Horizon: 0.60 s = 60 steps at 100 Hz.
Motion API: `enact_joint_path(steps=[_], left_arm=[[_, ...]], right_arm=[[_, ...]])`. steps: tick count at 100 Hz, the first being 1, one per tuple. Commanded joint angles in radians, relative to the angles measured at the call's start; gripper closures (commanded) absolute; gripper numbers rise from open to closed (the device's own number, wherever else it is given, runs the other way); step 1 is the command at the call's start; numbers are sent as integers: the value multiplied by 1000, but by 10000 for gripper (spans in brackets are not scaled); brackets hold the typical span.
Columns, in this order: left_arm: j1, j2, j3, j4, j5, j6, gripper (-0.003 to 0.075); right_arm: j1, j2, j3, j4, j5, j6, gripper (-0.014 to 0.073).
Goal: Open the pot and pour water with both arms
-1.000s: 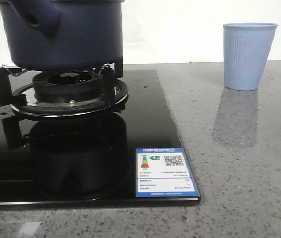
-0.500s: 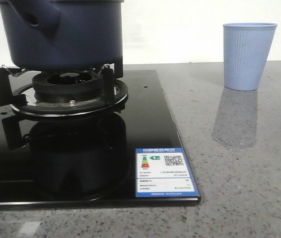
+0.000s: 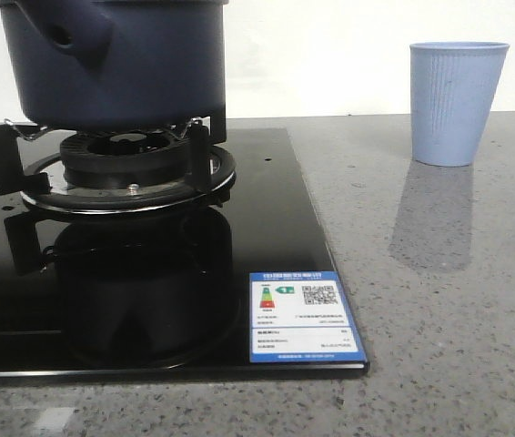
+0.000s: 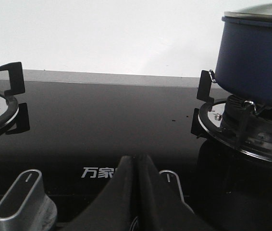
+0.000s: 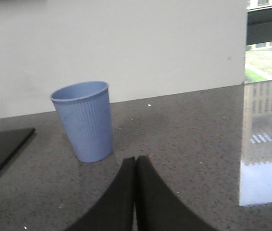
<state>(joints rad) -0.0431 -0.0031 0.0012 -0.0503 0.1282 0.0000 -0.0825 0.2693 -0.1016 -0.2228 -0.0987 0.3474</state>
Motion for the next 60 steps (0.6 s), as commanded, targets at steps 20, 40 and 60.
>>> enact_joint_path(steps=[20, 40, 60], left_arm=[[1, -27, 33, -8, -81, -6, 739], [1, -27, 33, -8, -81, -6, 739], [1, -27, 33, -8, -81, -6, 739]], right_arm=[[16, -183, 108, 161, -2, -283, 660], [16, -296, 138, 151, 151, -283, 660], [16, -298, 138, 151, 159, -283, 660]])
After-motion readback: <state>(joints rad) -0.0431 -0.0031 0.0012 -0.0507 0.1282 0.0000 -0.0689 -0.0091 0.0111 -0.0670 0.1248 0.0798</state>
